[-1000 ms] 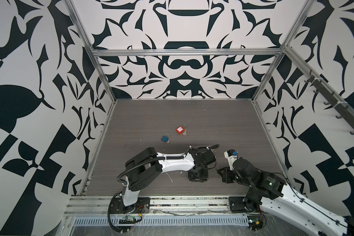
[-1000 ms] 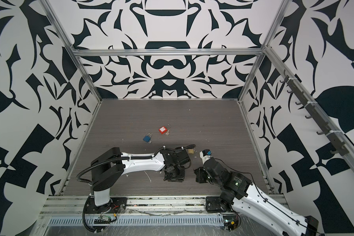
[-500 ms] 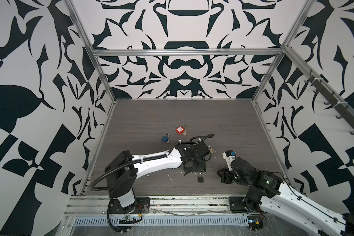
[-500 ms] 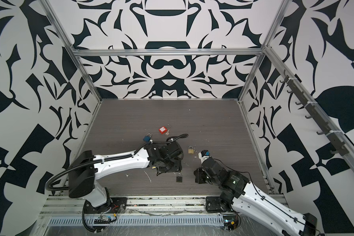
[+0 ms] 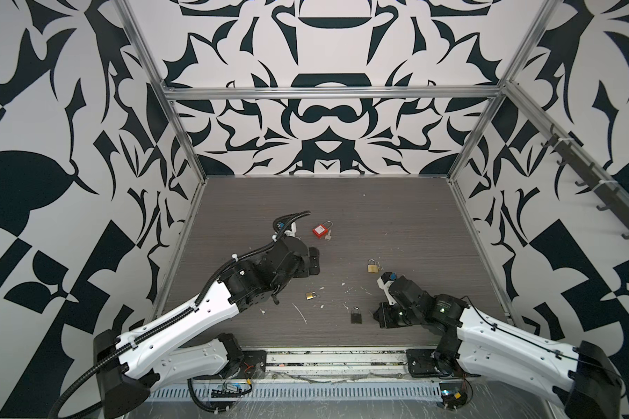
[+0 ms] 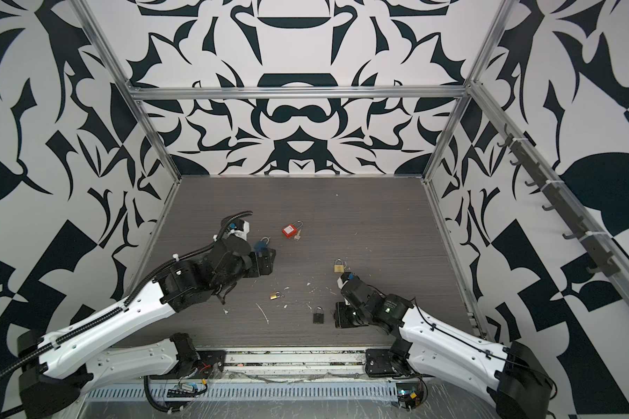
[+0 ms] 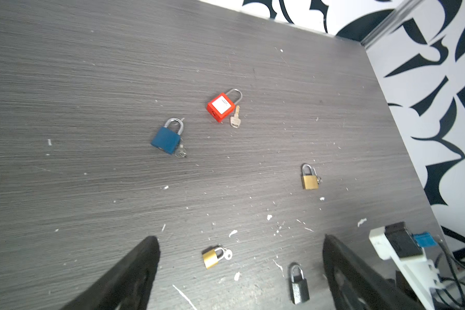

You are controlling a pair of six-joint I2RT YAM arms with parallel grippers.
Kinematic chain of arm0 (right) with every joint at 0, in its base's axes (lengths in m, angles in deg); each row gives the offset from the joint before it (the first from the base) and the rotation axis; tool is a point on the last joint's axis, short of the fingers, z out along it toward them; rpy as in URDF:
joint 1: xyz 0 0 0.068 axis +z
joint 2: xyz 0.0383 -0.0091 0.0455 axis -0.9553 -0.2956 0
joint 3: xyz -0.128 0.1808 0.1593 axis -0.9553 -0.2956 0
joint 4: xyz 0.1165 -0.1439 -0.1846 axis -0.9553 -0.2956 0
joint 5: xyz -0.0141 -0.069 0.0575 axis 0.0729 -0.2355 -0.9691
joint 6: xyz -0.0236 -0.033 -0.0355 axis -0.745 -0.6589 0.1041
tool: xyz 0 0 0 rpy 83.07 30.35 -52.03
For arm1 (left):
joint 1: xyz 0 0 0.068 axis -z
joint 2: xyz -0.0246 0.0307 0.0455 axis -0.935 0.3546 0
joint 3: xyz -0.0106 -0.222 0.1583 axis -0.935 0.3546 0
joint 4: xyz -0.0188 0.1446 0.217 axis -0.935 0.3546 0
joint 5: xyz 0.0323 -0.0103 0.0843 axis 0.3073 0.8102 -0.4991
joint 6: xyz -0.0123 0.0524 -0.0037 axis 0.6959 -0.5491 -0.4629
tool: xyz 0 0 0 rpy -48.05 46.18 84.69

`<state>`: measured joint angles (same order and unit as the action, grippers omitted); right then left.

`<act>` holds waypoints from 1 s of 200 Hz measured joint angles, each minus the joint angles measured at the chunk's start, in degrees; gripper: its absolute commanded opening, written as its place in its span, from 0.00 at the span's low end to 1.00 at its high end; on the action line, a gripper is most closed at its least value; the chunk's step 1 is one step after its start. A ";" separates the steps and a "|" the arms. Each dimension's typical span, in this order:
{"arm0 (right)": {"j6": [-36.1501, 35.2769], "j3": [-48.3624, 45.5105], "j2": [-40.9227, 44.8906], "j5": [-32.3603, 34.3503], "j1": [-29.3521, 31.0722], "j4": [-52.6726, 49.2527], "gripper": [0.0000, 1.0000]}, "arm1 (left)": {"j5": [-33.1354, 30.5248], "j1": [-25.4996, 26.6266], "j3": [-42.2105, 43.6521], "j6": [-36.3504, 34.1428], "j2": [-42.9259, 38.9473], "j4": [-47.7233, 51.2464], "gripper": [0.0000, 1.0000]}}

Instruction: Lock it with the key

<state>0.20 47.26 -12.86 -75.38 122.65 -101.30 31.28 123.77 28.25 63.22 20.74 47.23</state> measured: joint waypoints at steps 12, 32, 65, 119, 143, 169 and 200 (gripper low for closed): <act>-0.11 0.00 -1.90 0.04 0.00 1.40 0.00 | -0.17 -0.35 1.97 -0.50 -1.70 -0.74 0.97; -0.28 0.00 -4.70 -0.02 0.00 3.04 0.00 | -0.22 -0.44 3.80 -1.01 -2.84 -1.09 0.97; -0.35 0.00 -8.26 -0.74 -0.02 5.88 0.00 | -0.37 -0.55 4.11 -1.42 -2.64 -1.14 0.97; -0.55 0.00 -10.69 -1.95 -0.02 9.05 0.00 | -0.37 -0.55 4.09 -2.43 -1.20 -1.25 0.97; -0.59 0.02 -11.32 -2.34 -0.02 9.97 0.00 | -0.37 -0.55 4.09 -2.56 -1.14 -1.25 0.97; -0.70 0.02 -12.00 -2.58 -0.04 10.58 0.00 | -0.37 -0.55 4.09 -2.56 -1.14 -1.22 0.97; -0.74 0.02 -12.39 -2.60 -0.04 10.91 0.10 | -0.37 -0.55 4.09 -2.56 -1.16 -1.22 0.97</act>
<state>-0.54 47.29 -25.25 -77.98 122.60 -90.39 30.90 123.23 32.33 60.66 19.59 46.01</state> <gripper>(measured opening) 0.056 0.970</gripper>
